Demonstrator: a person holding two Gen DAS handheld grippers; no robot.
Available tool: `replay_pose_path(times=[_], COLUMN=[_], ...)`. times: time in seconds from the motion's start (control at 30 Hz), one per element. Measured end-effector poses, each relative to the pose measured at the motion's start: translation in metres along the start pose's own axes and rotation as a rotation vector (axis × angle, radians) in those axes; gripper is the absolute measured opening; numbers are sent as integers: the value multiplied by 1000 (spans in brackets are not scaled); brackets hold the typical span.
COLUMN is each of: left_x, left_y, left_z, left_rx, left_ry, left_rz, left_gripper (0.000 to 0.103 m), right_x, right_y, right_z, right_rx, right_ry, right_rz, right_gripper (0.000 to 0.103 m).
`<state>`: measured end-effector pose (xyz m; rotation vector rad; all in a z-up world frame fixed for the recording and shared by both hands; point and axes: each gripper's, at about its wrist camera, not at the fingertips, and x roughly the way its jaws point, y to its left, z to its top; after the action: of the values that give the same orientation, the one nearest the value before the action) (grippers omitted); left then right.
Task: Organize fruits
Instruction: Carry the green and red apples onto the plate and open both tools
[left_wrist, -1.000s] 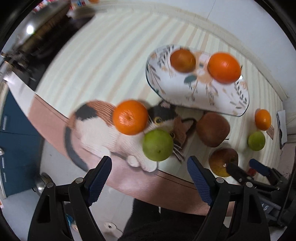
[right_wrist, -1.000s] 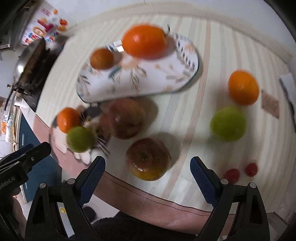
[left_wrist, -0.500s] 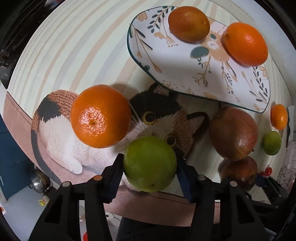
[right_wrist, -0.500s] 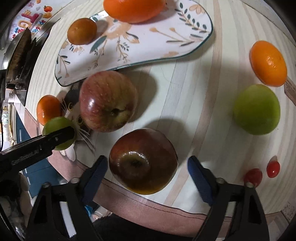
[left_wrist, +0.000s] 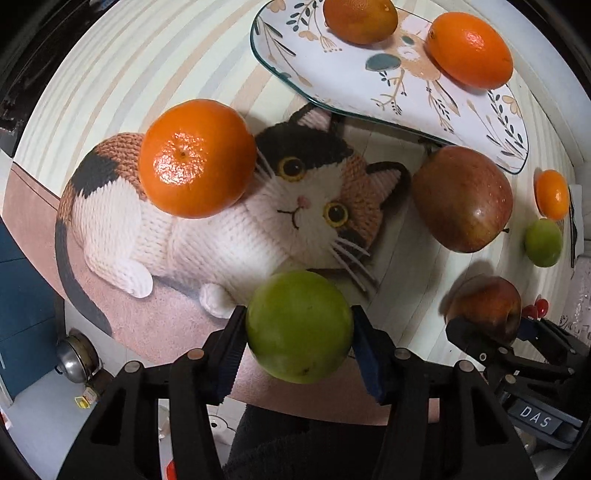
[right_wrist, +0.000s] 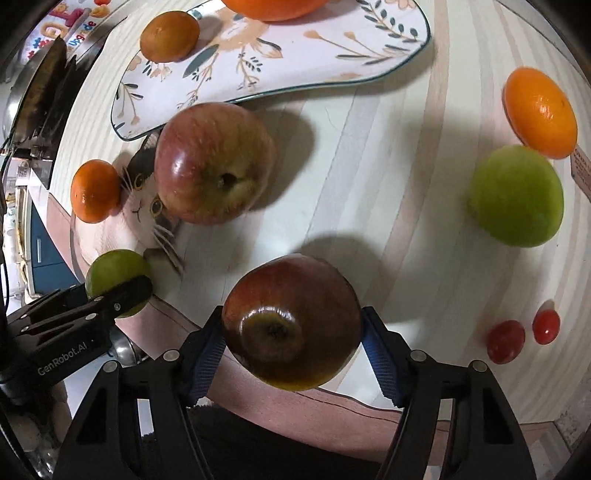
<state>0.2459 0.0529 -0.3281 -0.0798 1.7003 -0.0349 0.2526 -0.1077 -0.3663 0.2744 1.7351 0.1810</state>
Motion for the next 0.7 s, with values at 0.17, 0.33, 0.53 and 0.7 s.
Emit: replay_pose_path(times=[0.17,0.33,0.53,0.7], left_x=[-5,-38,-108,-133], left_y=[-5,-12,-24,-25], left_z=[10,21,40,77], left_rx=[-5,2,23,31], left_ry=[-17,-70,-193,-249], left_rz=[-7,-42,-123,-117], left_gripper=[52,52,52,52], right_x=[-3,-31,-102,-137], right_y=[-1,-8,-5,6], right_z=[-2,2,9,39], right_rx=[1,8,-14,-41], right_ry=[-17,-58,-183,-284], right_rz=[-9,26,77,66], right_gripper=[73,72,72,73])
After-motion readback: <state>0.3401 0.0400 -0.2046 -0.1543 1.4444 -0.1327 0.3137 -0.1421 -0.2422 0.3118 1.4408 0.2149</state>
